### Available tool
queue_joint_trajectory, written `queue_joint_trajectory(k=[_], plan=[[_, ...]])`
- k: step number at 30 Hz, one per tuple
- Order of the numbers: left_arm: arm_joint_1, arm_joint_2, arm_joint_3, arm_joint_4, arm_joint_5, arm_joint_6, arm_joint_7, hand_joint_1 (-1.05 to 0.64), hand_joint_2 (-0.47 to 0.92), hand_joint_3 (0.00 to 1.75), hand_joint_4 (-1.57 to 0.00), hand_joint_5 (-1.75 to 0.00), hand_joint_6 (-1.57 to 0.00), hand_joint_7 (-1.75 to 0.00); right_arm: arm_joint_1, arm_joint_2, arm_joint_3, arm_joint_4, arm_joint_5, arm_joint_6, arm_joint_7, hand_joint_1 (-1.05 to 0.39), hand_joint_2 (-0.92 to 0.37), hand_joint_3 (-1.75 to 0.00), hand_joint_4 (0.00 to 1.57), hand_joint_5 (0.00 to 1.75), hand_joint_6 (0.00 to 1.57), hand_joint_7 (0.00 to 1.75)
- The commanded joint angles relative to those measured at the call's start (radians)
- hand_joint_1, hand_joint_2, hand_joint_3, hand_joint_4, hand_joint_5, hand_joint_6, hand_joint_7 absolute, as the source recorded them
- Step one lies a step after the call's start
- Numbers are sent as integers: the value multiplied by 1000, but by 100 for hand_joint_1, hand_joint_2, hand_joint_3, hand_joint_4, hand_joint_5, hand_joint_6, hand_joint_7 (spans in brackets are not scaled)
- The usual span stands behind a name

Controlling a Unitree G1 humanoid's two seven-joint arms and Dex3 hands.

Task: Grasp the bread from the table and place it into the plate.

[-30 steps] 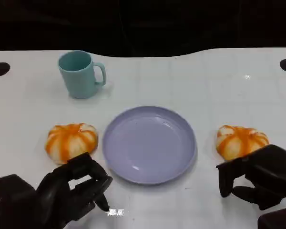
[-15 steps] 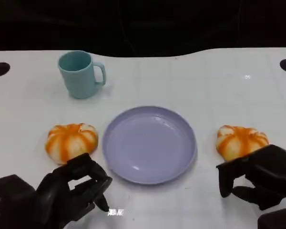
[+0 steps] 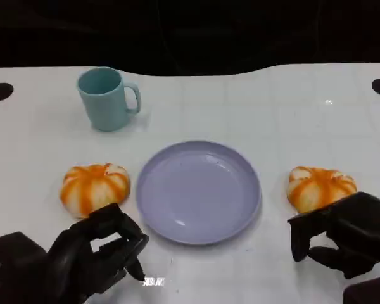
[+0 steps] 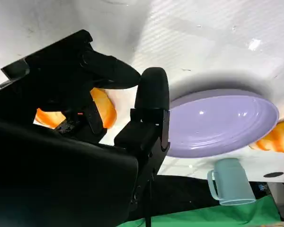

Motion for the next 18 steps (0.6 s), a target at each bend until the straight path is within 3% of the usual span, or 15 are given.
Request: queue_joint_trajectory(k=[1, 8, 12, 15, 18], plan=[[5, 13, 9, 5, 0, -13, -6, -56, 92, 26, -72, -175, -67, -151, 11, -5, -34, -31, 33, 9, -14, -22, -67, -81, 75, 163, 88, 87], [3, 16, 8, 7, 1, -14, -7, -56, 92, 27, -72, -175, -67, -151, 24, 6, -68, -56, 56, 1, -57, -26, -73, -44, 73, 139, 95, 42], [2, 15, 8, 7, -1, -11, -7, -57, 92, 26, -72, -175, -67, -151, 29, 1, -83, -73, 82, -6, -51, -36, -90, -10, 69, 117, 96, 16], [1, 15, 9, 9, 0, -12, -6, -56, 92, 27, -72, -175, -67, -151, 33, -12, -100, -107, 102, 9, -21, -45, -92, -9, 68, 90, 90, 7], [-1, 13, 9, 13, -1, -14, -7, -56, 92, 26, -73, -175, -67, -151, 36, -20, -121, -140, 117, 23, -1, -49, -92, -8, 65, 83, 85, 3]])
